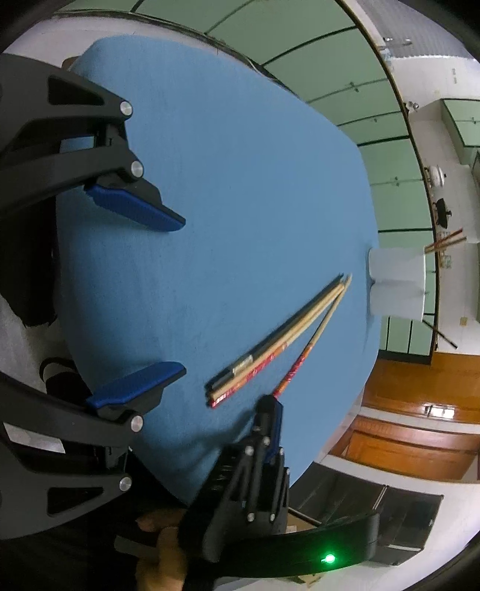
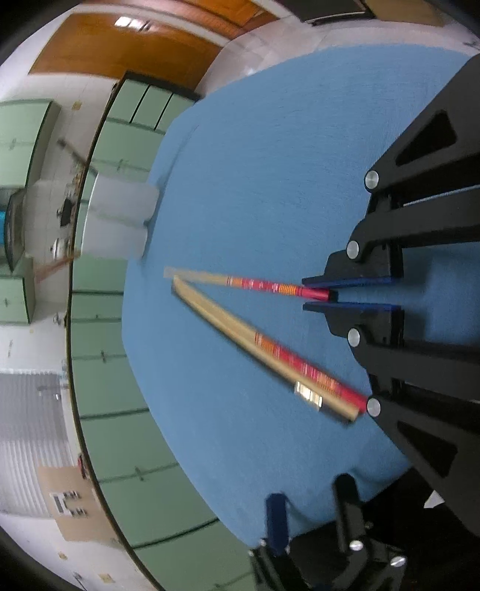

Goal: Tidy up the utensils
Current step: 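Move both tools back to the remaining chopsticks on the table, then grasp a red-patterned chopstick with the right tool, then grasp the black chopstick with the left tool while the right tool holds the red one, then lift both chopsticks and carry them to the white holder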

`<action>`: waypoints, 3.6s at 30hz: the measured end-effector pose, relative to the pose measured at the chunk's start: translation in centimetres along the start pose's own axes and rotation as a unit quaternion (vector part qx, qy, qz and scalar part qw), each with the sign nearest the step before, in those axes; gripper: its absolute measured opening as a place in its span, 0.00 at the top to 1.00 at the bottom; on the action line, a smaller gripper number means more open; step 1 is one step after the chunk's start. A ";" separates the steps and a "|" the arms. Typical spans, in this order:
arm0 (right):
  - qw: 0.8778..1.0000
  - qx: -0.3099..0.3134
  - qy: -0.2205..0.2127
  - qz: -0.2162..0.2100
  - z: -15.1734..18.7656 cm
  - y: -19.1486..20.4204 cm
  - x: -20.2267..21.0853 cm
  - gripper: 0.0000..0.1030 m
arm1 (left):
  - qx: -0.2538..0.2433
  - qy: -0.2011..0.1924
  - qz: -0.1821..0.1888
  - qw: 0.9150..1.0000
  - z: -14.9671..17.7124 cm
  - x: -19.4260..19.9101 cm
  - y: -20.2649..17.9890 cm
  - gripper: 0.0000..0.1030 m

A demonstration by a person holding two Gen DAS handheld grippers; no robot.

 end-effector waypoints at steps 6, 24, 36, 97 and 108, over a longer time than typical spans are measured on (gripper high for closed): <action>0.999 -0.038 0.005 0.007 1.3 -3.3 0.9 0.94 | -0.014 0.003 -0.002 1.000 -0.7 -1.6 -2.0 0.30; 0.998 -0.066 0.006 0.002 1.7 -4.2 1.1 0.94 | 0.002 0.004 -0.027 1.000 -1.0 -2.1 -0.9 0.25; 0.998 -0.057 -0.004 0.030 1.4 -2.7 1.1 0.91 | 0.021 -0.020 -0.037 0.999 -2.3 -2.8 -0.4 0.34; 0.997 -0.053 -0.042 0.046 -6.5 -3.1 17.8 0.94 | 0.066 -0.083 -0.034 0.994 -8.4 12.9 0.6 0.94; 0.999 -0.018 -0.025 0.028 -11.1 -3.3 17.2 0.94 | 0.065 -0.073 0.009 0.995 -10.9 13.5 1.0 0.94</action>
Point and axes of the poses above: each gripper's, at about its wrist camera, not at the fingertips, and x roughly against the way its jaws point, y to its left, z to its underside, the point moved 7 cm from there along -x, roughly the way its jaws point, and after that the axes turned 7 degrees about z, right-handed, at the moved point
